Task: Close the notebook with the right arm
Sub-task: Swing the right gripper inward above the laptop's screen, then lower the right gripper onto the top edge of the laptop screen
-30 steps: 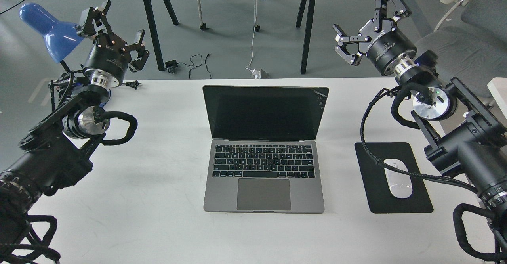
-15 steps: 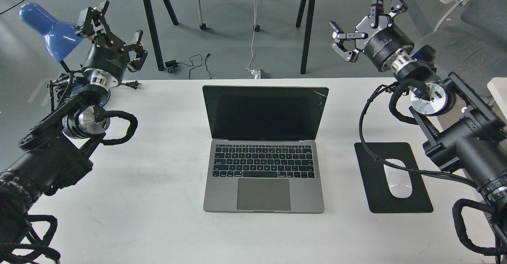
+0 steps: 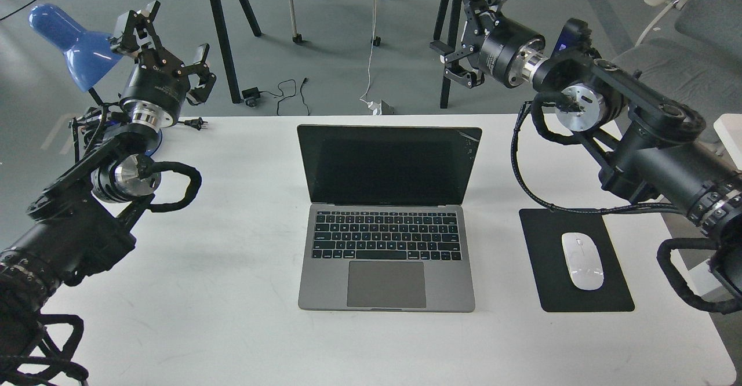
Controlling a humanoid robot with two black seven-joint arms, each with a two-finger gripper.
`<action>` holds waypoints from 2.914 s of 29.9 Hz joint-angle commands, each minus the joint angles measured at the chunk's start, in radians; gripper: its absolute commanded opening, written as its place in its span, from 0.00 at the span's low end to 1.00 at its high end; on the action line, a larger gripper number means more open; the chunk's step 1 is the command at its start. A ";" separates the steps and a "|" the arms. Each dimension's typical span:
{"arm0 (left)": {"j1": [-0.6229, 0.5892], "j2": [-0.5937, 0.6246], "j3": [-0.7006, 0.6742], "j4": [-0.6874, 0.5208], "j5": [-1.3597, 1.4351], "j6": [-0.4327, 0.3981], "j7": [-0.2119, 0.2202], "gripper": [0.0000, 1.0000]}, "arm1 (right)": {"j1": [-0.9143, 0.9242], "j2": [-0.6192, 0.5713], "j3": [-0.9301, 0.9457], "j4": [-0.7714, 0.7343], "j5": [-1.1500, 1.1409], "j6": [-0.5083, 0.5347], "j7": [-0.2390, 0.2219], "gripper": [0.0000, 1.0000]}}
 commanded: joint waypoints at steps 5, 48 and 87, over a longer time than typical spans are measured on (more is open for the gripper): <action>0.002 0.000 0.000 0.000 0.000 0.001 0.000 1.00 | 0.054 0.022 -0.130 -0.017 -0.014 -0.003 -0.003 1.00; 0.000 0.000 0.000 0.000 0.000 -0.001 0.000 1.00 | 0.094 0.053 -0.388 -0.017 -0.186 0.075 -0.009 1.00; 0.002 0.000 0.000 0.000 0.000 0.001 0.000 1.00 | 0.054 -0.009 -0.579 0.290 -0.186 0.163 -0.021 1.00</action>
